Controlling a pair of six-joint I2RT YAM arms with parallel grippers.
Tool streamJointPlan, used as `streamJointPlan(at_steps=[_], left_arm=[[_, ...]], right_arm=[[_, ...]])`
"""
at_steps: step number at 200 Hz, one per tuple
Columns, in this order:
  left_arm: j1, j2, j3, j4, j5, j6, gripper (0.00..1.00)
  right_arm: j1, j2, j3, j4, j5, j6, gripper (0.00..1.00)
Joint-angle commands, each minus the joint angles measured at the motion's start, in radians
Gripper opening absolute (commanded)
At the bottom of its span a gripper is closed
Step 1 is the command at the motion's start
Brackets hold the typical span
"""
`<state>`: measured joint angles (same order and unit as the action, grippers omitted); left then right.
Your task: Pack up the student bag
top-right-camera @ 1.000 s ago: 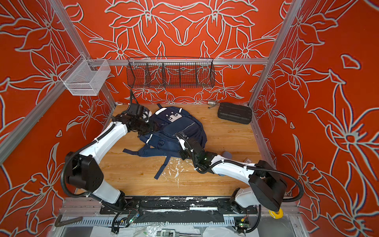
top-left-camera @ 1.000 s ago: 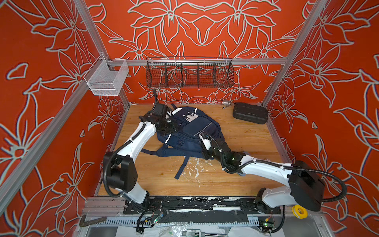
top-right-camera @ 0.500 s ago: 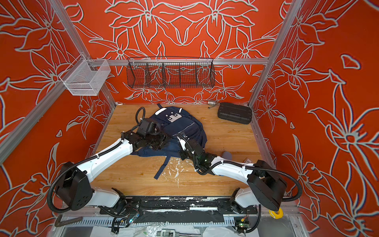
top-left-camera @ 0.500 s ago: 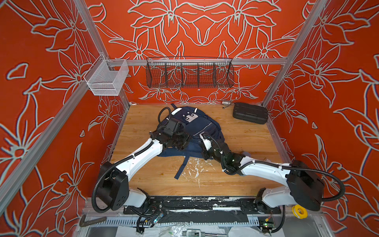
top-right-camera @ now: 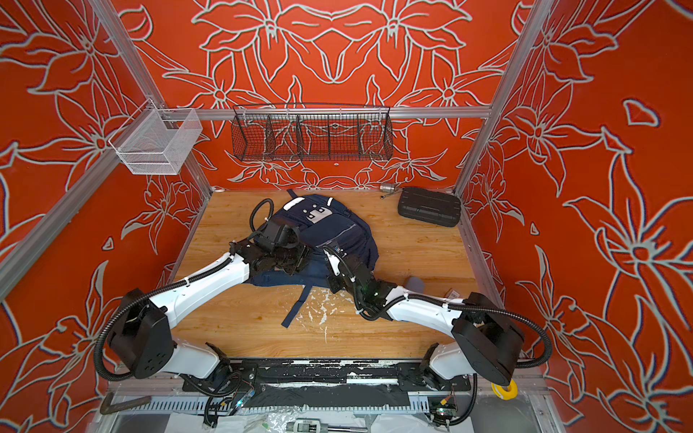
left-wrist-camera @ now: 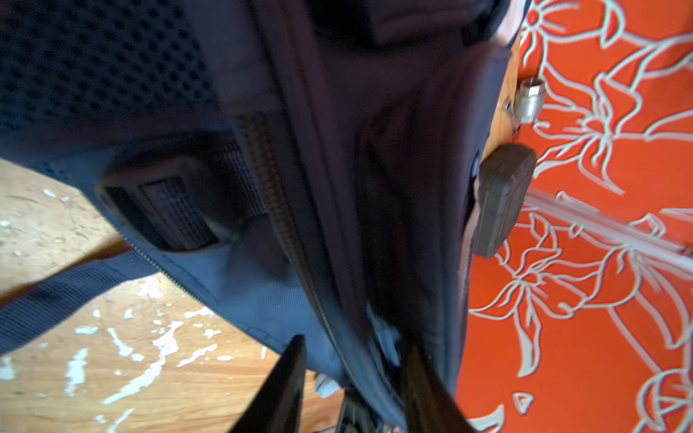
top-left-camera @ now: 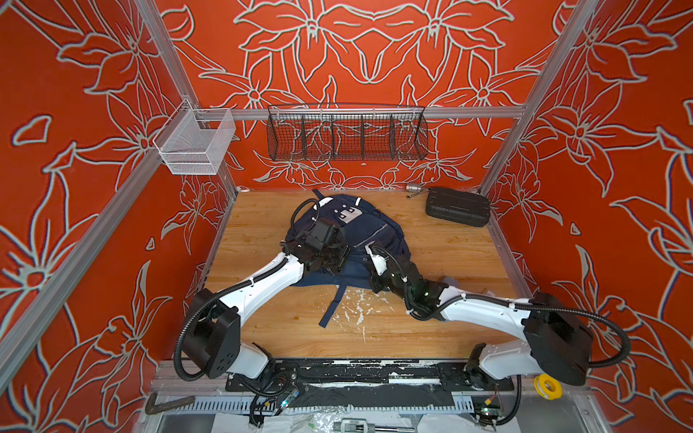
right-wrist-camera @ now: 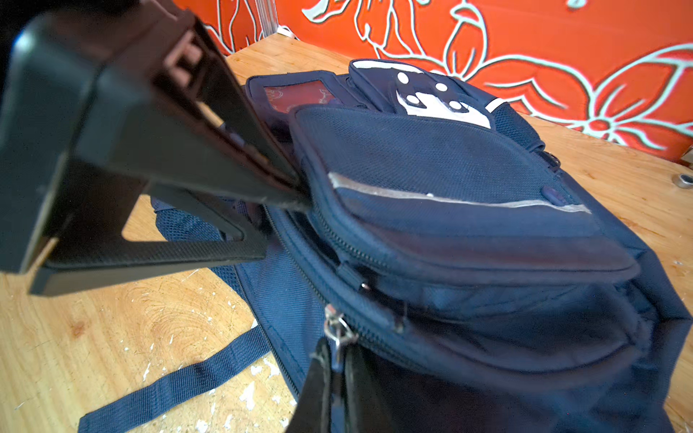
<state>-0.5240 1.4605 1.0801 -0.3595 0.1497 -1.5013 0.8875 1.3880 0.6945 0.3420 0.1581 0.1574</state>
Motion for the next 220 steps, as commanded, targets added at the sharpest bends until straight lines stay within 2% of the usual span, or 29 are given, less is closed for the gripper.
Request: streamJointPlan(at_steps=[1, 10, 22, 45, 73, 96, 125, 151, 176, 193, 220], left_arm=[[-0.005, 0.039, 0.012, 0.025, -0.022, -0.022, 0.47], [-0.004, 0.049, 0.012, 0.035, -0.014, -0.024, 0.46], [-0.004, 0.058, 0.010, 0.049, -0.005, -0.023, 0.37], [-0.001, 0.053, 0.012, 0.049, -0.003, 0.004, 0.00], [0.050, 0.033, 0.021, -0.007, 0.096, 0.146, 0.00], [0.139, 0.000, -0.004, -0.087, 0.199, 0.250, 0.00], [0.267, -0.051, -0.049, -0.123, 0.353, 0.332, 0.00], [0.339, -0.052, 0.018, -0.263, 0.413, 0.495, 0.00], [0.393, 0.018, 0.094, -0.348, 0.476, 0.613, 0.00], [0.423, 0.099, 0.171, -0.404, 0.496, 0.702, 0.00], [0.464, 0.249, 0.331, -0.495, 0.522, 0.847, 0.00]], right_arm=[[0.014, -0.007, 0.014, 0.064, -0.012, 0.010, 0.00], [0.014, -0.005, 0.017, 0.063, -0.010, 0.011, 0.00], [0.015, -0.005, 0.020, 0.060, -0.005, 0.010, 0.00], [0.014, -0.020, 0.015, 0.049, 0.018, 0.015, 0.00], [0.014, -0.092, -0.038, 0.088, 0.065, 0.041, 0.00], [0.001, -0.141, -0.041, -0.009, 0.127, 0.047, 0.00], [-0.083, -0.205, -0.077, -0.085, 0.122, 0.133, 0.00], [-0.155, -0.244, -0.082, -0.142, 0.114, 0.114, 0.00], [-0.223, -0.247, -0.075, -0.157, 0.057, 0.036, 0.00], [-0.222, -0.262, -0.057, -0.172, -0.004, -0.033, 0.00], [-0.180, -0.324, -0.119, -0.077, -0.080, -0.052, 0.00]])
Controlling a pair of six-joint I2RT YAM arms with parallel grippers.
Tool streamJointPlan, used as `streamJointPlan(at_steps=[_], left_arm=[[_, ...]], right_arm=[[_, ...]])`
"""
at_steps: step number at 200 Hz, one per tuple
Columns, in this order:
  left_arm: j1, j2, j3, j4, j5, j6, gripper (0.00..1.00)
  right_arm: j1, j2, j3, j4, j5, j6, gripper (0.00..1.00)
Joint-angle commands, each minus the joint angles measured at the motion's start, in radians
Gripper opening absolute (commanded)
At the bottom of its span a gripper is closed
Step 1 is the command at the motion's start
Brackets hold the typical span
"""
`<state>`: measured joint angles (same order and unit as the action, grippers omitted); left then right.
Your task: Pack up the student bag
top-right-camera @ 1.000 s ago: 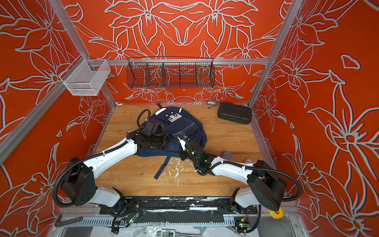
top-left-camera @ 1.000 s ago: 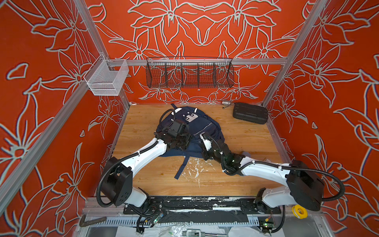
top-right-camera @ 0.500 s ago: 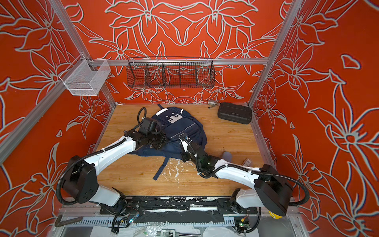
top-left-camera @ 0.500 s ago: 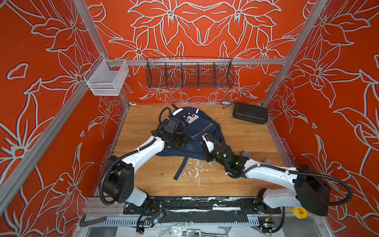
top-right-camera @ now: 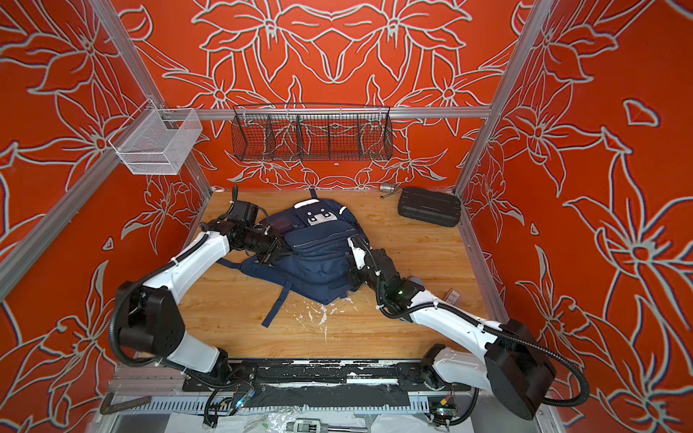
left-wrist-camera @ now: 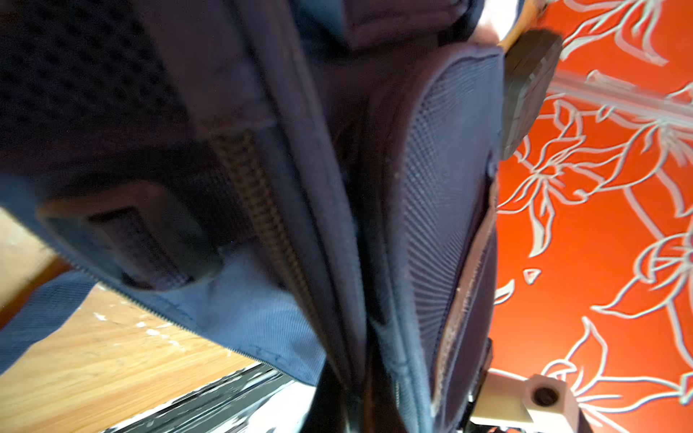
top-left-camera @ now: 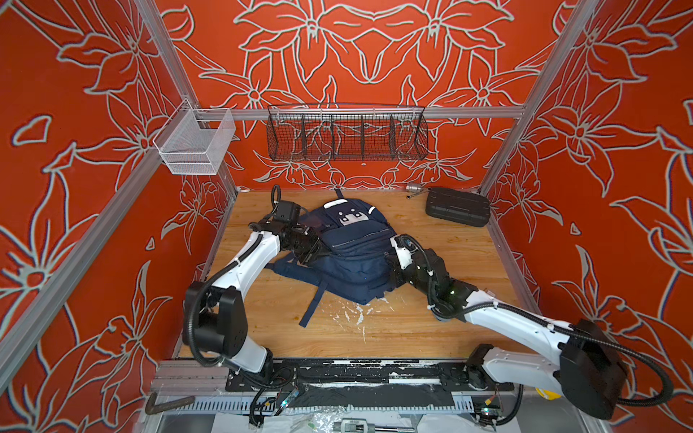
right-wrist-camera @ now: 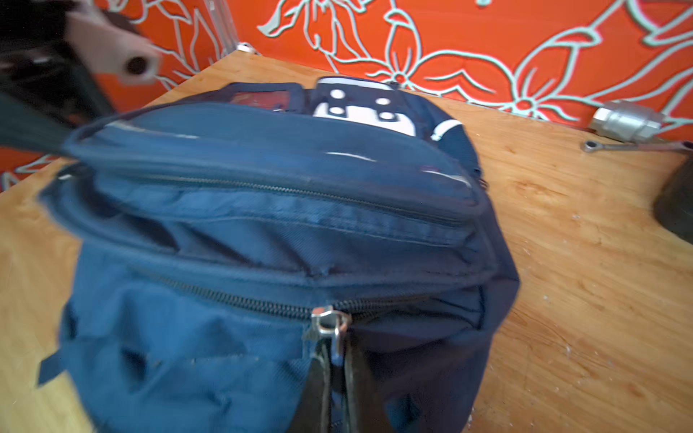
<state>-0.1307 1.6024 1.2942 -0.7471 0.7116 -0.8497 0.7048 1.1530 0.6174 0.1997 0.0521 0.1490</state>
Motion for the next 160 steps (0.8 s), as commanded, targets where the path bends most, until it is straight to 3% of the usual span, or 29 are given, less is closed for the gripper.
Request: streamJointPlan(at_steps=[1, 47, 61, 82, 121, 160], left_arm=[[0.072, 0.112, 0.123, -0.113, -0.040, 0.198, 0.00], [0.088, 0.251, 0.326, -0.141, -0.092, 0.303, 0.00], [0.111, 0.282, 0.347, -0.125, -0.072, 0.286, 0.27], [0.125, 0.277, 0.343, -0.111, -0.065, 0.229, 0.44], [0.086, 0.032, 0.119, -0.034, -0.179, 0.010, 0.53], [-0.162, -0.231, -0.059, 0.074, -0.436, -0.296, 0.52]], right_arm=[[0.007, -0.090, -0.043, 0.068, 0.027, -0.046, 0.00], [0.156, -0.047, -0.016, 0.121, 0.040, -0.070, 0.00], [0.184, 0.022, 0.017, 0.159, 0.032, -0.061, 0.00], [0.196, 0.123, 0.071, 0.207, 0.047, -0.048, 0.00], [0.196, 0.253, 0.153, 0.217, 0.073, -0.013, 0.00], [0.199, 0.271, 0.142, 0.231, 0.051, 0.009, 0.00]])
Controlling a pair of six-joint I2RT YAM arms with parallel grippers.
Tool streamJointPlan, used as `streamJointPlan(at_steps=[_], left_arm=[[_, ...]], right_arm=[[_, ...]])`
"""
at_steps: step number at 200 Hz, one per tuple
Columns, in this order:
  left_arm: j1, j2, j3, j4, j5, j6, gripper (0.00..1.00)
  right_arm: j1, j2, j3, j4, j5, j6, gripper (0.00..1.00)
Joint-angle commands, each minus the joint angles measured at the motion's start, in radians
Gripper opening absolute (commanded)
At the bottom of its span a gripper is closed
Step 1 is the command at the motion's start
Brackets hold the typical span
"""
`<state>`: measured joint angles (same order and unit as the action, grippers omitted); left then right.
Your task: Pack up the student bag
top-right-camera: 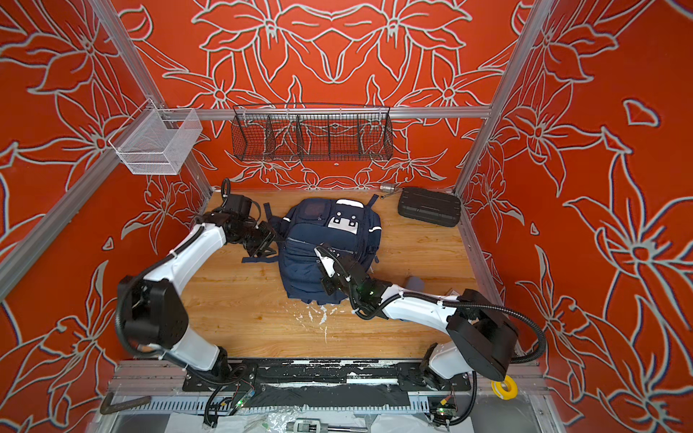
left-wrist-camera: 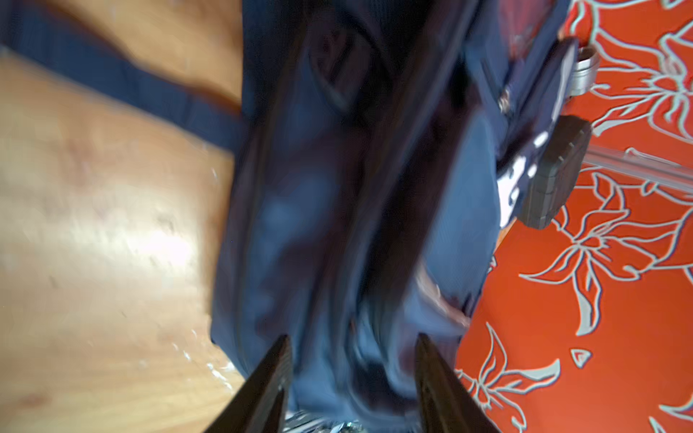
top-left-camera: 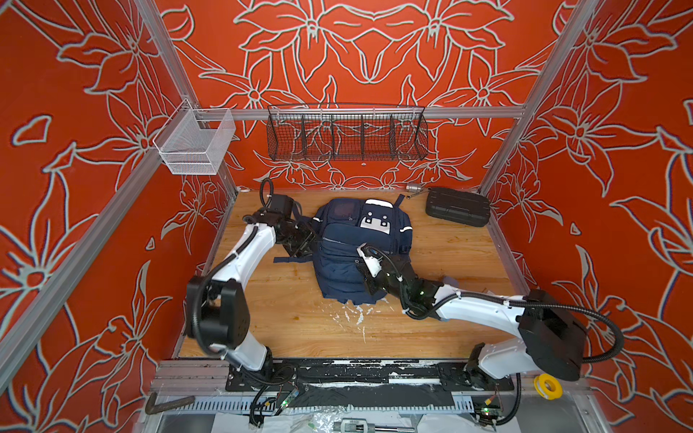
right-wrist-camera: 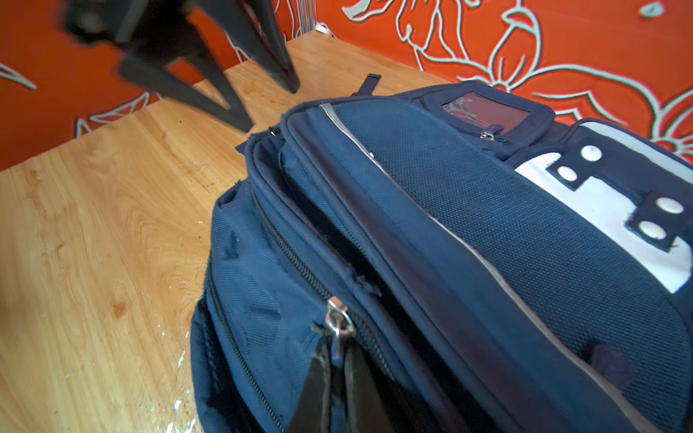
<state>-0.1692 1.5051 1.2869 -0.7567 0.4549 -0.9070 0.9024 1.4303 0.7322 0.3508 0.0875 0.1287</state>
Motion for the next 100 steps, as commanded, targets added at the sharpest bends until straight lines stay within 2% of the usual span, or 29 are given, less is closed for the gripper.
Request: streamJointPlan(at_steps=[1, 22, 39, 100], left_arm=[[-0.128, -0.137, -0.055, 0.087, -0.183, -0.246, 0.52], [-0.207, -0.194, -0.139, 0.162, -0.210, -0.402, 0.51], [-0.251, -0.201, -0.185, 0.225, -0.221, -0.484, 0.51], [-0.324, -0.099, -0.177, 0.349, -0.292, -0.596, 0.49]], right_arm=[[0.001, -0.006, 0.026, 0.079, 0.015, 0.029, 0.00], [0.003, -0.014, 0.020, 0.063, 0.008, 0.029, 0.00], [0.003, -0.019, 0.011, 0.068, 0.002, 0.030, 0.00], [0.018, -0.028, -0.011, 0.096, 0.007, 0.025, 0.00]])
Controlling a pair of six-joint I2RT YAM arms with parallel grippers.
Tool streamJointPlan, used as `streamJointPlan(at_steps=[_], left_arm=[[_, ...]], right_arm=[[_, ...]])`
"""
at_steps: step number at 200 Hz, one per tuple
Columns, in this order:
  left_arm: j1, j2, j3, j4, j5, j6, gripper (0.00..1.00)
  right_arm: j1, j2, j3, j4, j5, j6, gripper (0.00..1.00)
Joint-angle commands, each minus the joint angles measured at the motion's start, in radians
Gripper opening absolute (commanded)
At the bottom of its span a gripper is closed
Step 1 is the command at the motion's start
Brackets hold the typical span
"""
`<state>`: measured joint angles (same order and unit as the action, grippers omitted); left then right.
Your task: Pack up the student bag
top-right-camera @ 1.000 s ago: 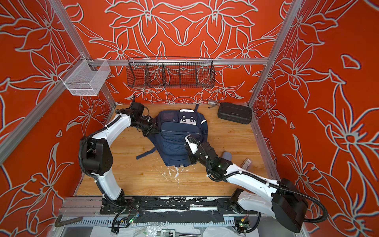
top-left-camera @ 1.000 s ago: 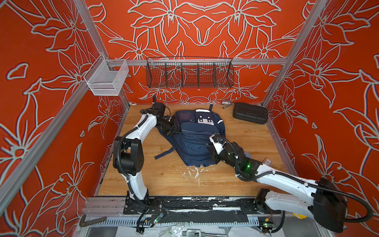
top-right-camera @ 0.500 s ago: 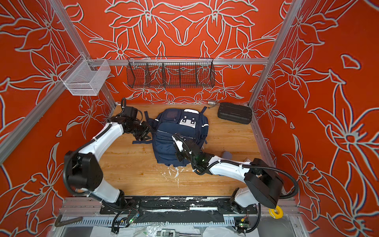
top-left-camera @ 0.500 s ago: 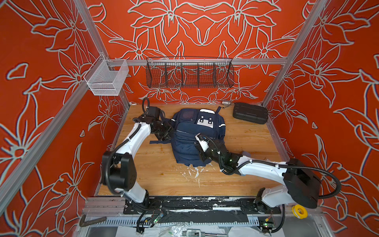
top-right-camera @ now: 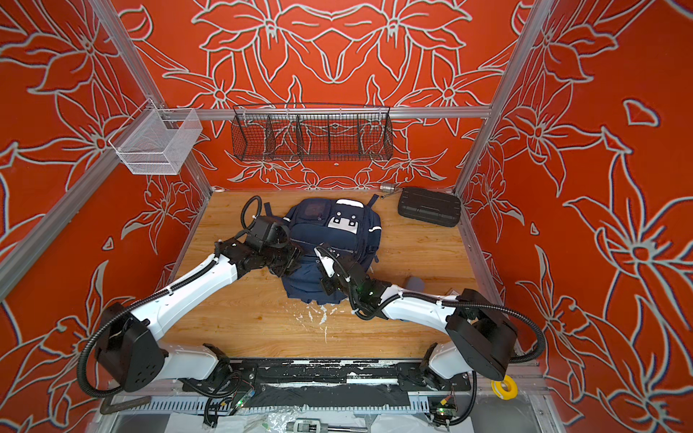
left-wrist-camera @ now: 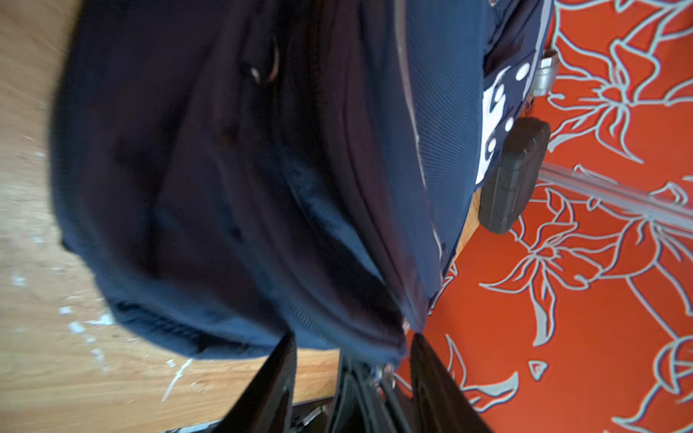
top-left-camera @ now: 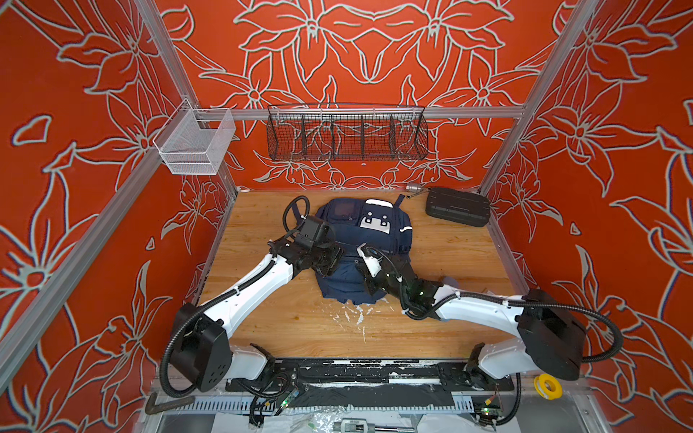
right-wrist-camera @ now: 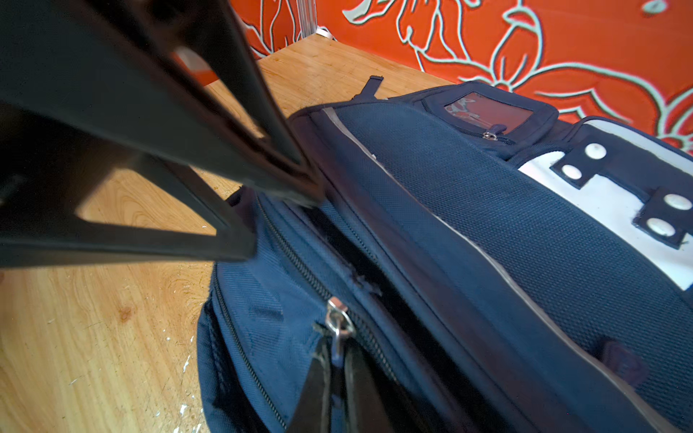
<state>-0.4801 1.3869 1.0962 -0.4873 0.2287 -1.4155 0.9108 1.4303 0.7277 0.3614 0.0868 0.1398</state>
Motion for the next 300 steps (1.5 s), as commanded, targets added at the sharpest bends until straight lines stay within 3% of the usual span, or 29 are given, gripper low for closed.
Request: streamJointPlan(at_steps=[1, 16, 54, 86, 154, 203, 271, 300], left_arm=[[-0.014, 0.020, 0.014, 0.082, -0.068, -0.088, 0.49], [-0.025, 0.043, 0.028, 0.092, -0.081, -0.089, 0.47], [-0.057, 0.128, 0.038, 0.126, -0.026, -0.097, 0.26], [-0.051, 0.104, 0.016, 0.115, -0.057, -0.093, 0.00], [0.097, -0.008, 0.031, -0.021, 0.083, 0.087, 0.00], [0.142, -0.067, -0.008, -0.026, 0.155, 0.108, 0.00], [0.154, -0.068, 0.046, -0.071, 0.252, 0.157, 0.00], [0.175, -0.095, 0.049, -0.104, 0.271, 0.175, 0.00]], right_arm=[[0.010, -0.027, -0.007, 0.086, 0.007, 0.014, 0.00], [0.013, -0.026, -0.010, 0.088, 0.007, 0.015, 0.00], [0.016, -0.032, -0.017, 0.099, 0.029, 0.015, 0.00], [0.016, -0.048, -0.008, 0.069, 0.039, -0.001, 0.00], [-0.040, -0.232, -0.119, -0.036, 0.133, -0.014, 0.00], [-0.228, -0.391, -0.197, -0.177, 0.117, 0.041, 0.00], [-0.470, -0.307, -0.206, -0.177, 0.047, 0.107, 0.00], [-0.545, -0.244, -0.187, -0.135, -0.059, 0.094, 0.00]])
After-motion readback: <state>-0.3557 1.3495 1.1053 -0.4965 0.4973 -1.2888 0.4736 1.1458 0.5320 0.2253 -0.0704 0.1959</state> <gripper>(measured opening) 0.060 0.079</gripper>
